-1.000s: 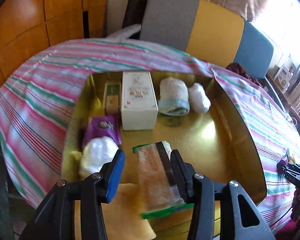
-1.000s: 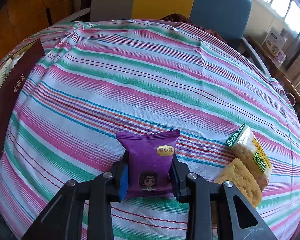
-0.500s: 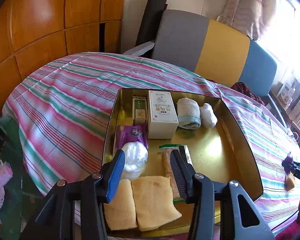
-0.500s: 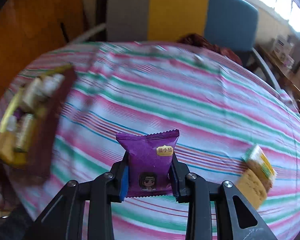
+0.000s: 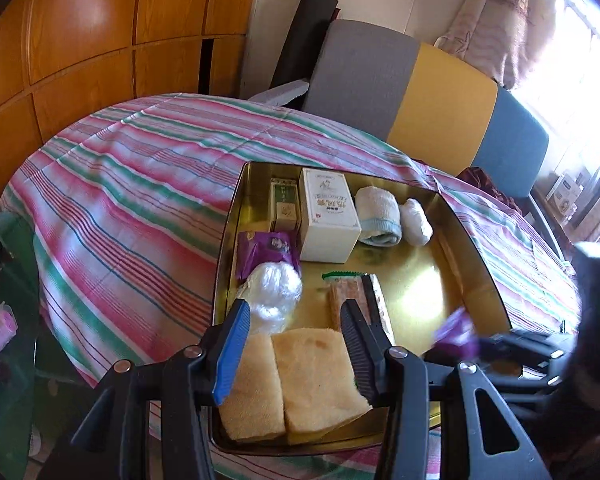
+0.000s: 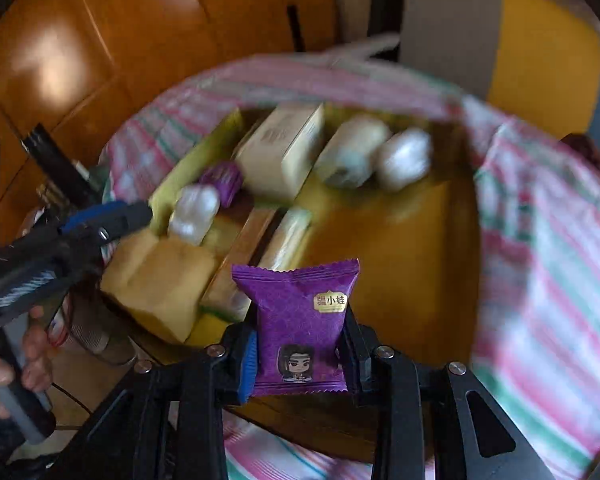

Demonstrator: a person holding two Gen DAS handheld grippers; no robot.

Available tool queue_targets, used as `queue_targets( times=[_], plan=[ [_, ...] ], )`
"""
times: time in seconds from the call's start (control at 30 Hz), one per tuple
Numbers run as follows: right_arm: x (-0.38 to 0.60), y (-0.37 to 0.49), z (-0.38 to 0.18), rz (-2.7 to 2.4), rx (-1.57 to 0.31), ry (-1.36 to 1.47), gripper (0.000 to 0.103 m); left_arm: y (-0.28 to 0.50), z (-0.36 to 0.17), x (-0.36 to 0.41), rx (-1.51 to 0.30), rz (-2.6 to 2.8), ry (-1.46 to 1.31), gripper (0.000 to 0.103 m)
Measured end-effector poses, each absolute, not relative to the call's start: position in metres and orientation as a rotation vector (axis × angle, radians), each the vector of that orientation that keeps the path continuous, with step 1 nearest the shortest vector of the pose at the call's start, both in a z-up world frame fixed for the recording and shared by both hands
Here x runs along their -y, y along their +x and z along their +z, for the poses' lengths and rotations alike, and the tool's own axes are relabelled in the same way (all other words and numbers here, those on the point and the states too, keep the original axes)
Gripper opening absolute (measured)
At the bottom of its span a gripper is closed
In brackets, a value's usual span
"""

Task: Organize objects
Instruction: 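Release the cracker bar in the tray with the left tool while the right tool drops the purple packet there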

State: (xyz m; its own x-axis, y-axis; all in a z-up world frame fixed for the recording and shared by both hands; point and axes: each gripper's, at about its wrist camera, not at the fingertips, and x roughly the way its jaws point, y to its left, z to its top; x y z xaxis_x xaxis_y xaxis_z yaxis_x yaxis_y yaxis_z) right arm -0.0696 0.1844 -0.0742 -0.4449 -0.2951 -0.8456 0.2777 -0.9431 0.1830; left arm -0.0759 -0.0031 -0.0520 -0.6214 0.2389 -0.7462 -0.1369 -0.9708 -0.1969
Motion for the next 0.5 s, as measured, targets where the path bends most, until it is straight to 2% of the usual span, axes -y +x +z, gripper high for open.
queue_targets(
  times=[0.1,0.23,0.33,0.5],
  plan=[
    [-0.171,-0.072,-0.090,-2.360,0.065,1.446,0.038,-0.075,-0.055,0.006,0.172,2.651,-1.249,0.047],
    [-0.162,-0.071,-0.098,-2.324,0.096,1.456,0.047,-0.075,-0.057,0.009,0.180,2.650,-1.255,0.047],
    [-0.162,-0.070,-0.097,-2.320,0.134,1.456,0.058,-0.074,-0.056,0.009,0.179,2.650,-1.247,0.047],
    [-0.169,-0.065,-0.087,-2.350,0.183,1.432,0.066,-0.068,-0.048,0.004,0.131,2.665,-1.201,0.047]
  ],
)
